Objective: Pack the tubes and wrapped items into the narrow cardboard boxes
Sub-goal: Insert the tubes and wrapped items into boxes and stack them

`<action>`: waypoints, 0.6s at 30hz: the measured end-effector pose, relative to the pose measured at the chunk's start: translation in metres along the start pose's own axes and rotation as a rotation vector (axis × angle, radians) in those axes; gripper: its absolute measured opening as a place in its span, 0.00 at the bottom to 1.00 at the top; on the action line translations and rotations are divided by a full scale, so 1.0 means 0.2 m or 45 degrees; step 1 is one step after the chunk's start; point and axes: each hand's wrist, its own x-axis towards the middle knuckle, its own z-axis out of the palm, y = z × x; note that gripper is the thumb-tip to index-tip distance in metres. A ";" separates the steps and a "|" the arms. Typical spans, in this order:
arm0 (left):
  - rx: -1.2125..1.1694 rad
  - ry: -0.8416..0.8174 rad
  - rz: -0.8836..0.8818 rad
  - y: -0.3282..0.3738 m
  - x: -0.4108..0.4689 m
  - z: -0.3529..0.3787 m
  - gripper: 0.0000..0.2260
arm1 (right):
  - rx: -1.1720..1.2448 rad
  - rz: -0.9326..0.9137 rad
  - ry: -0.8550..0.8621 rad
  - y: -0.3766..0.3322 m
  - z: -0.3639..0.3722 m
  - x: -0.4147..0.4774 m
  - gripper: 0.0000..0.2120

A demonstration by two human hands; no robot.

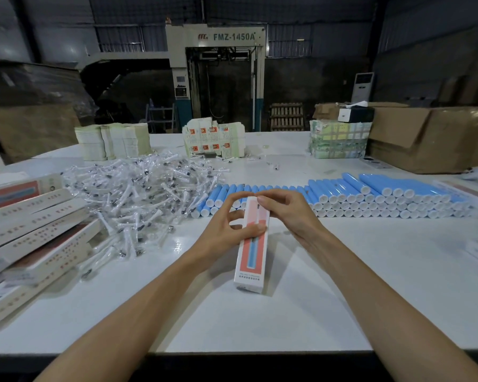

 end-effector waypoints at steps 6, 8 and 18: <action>0.000 0.003 -0.012 -0.01 0.00 0.00 0.32 | -0.026 -0.028 0.090 0.01 0.03 0.00 0.04; 0.003 0.008 -0.022 -0.01 0.01 0.01 0.32 | -0.045 -0.024 0.117 0.01 0.02 0.00 0.04; -0.163 0.323 -0.084 -0.08 0.03 0.00 0.30 | -0.531 0.061 0.158 -0.01 0.08 -0.08 0.27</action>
